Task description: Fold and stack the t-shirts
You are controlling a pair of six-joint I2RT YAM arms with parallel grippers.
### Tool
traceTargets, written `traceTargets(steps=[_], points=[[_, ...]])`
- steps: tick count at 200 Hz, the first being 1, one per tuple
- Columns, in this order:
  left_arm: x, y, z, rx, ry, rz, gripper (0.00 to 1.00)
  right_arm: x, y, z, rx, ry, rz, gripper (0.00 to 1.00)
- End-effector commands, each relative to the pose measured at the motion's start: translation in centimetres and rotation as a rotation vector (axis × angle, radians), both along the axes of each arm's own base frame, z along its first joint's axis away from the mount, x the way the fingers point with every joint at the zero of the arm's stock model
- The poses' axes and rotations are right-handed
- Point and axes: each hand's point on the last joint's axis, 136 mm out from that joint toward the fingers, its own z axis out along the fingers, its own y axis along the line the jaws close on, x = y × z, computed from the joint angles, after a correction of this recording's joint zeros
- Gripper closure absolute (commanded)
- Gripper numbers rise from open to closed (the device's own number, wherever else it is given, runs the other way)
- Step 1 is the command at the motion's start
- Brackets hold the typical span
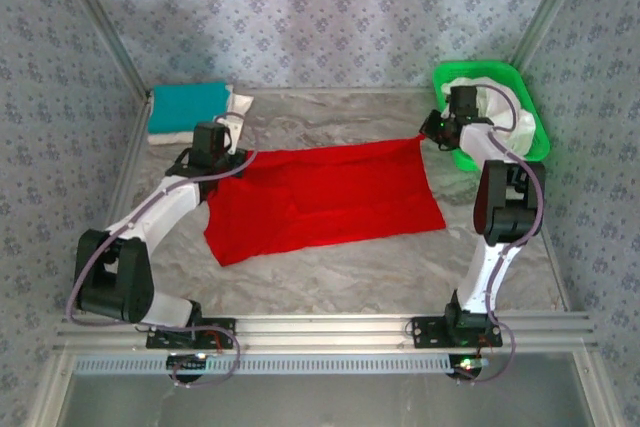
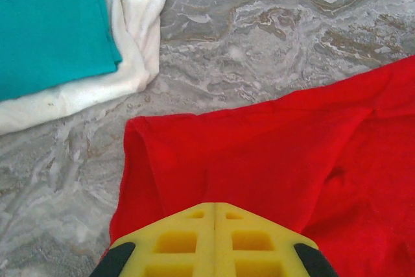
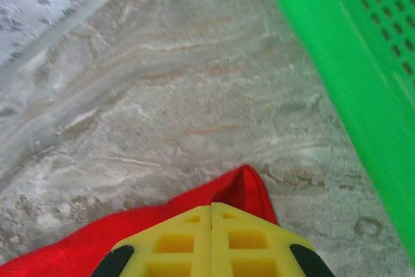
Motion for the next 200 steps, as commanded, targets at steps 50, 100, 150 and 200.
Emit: traceTargets(steps=[50, 100, 150, 200], points=[[-2.5, 0.6, 0.8, -0.018, 0.012, 0.049, 1.0, -2.1, -1.8, 1.0, -0.035, 0.015, -0.058, 1.0], [-4.2, 0.6, 0.0, -0.019, 0.051, 0.051, 1.0, -3.1, -2.4, 0.1, -0.045, 0.056, -0.076, 1.0], [-5.5, 0.8, -1.2, -0.03, 0.084, 0.062, 1.0, -4.0, -2.7, -2.0, -0.048, 0.114, -0.092, 1.0], [-5.7, 0.9, -0.1, -0.028, 0.076, 0.06, 1.0, -4.1, -3.1, -1.7, -0.053, 0.119, -0.103, 1.0]])
